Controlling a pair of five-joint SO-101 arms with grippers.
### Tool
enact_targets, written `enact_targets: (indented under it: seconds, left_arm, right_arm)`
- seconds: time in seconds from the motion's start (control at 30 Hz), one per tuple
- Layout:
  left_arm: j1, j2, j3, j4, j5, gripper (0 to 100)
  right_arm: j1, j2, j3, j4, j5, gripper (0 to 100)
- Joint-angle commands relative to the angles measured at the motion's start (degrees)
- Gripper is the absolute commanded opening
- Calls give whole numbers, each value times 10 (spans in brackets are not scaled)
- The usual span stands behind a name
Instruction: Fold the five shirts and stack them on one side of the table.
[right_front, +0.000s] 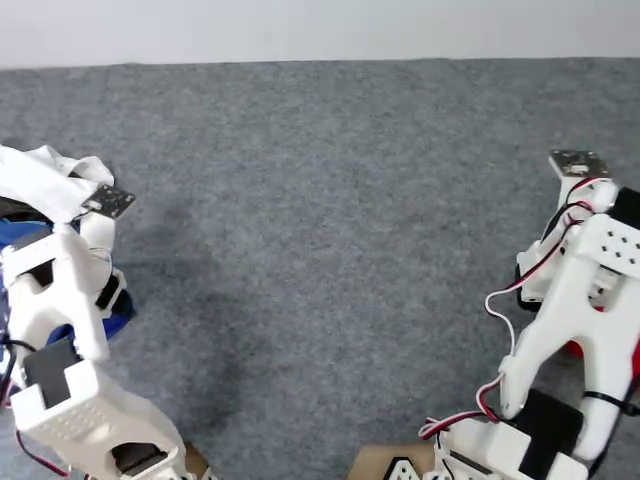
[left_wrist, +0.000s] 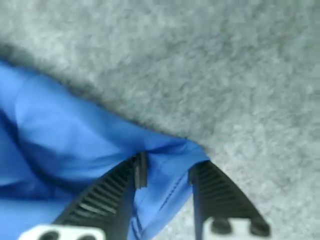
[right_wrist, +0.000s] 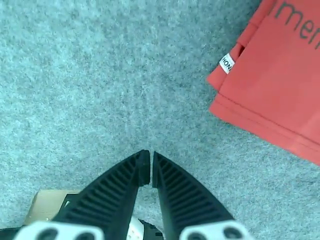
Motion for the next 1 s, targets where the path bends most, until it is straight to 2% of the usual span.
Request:
enact_targets:
  seconds: [0.0, 0.1, 0.2, 0.43, 0.6, 0.83, 0.97]
  left_arm:
    - [18, -4, -18, -10, 14, 88]
    - [37, -9, -35, 3, 16, 3]
    - [49, -9, -102, 69, 18, 2]
    - [85, -9, -366, 240, 98, 2]
    - [157, -9, -553, 337, 155, 2]
    - [277, -4, -664, 340, 244, 2]
    - [360, -4, -693, 340, 267, 2]
  right_arm:
    - [3, -26, -4, 24, -4, 10]
    - [3, -26, -4, 23, -4, 10]
    - [3, -27, -5, 23, -4, 10]
    - [3, -28, -5, 24, -4, 10]
    - [3, -28, -5, 24, -3, 10]
    - [0, -60, -5, 23, 1, 10]
    - [-21, -109, 7, 23, 37, 10]
